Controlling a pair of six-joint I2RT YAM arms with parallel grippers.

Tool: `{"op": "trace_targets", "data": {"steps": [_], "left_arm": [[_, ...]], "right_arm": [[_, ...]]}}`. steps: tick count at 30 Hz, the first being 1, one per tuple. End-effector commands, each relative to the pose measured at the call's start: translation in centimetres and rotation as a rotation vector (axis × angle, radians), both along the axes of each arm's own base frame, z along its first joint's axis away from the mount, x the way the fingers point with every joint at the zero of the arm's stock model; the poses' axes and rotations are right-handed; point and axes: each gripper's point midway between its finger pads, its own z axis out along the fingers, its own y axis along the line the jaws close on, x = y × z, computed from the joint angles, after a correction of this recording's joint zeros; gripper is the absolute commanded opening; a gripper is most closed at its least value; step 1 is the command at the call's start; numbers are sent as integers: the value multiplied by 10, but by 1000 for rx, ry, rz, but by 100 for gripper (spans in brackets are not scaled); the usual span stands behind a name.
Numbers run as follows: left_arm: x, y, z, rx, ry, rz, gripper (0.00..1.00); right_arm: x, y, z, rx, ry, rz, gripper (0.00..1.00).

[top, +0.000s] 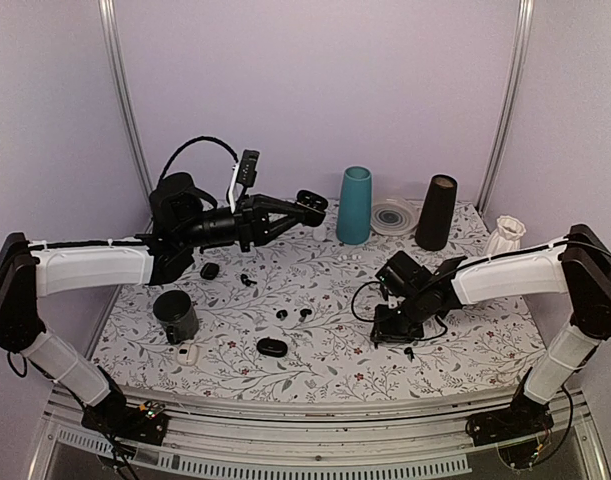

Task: Insert the wireless bluetooth earbuds into the charging case
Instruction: Adjust the left earbud at the center of the board, then pick up the left earbud from the center of the board.

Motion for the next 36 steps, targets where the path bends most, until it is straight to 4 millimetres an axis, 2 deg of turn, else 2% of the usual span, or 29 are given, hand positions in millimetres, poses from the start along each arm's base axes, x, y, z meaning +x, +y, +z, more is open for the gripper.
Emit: {"op": "trace_targets", "data": {"steps": [1,12,21,36], "left_arm": [[1,8,9,-24,-28,18,0],[1,9,10,-24,-30,23,0],[2,11,7,-21,-26,32,0],[2,13,7,-23,-27,33,0]], "right_arm": [[3,5,-2,-13,0,10,34],[7,14,-3,-25,-8,52,30],[11,13,-2,-55,-27,64,29],[7,9,-10,-215,-34,91,29]]}}
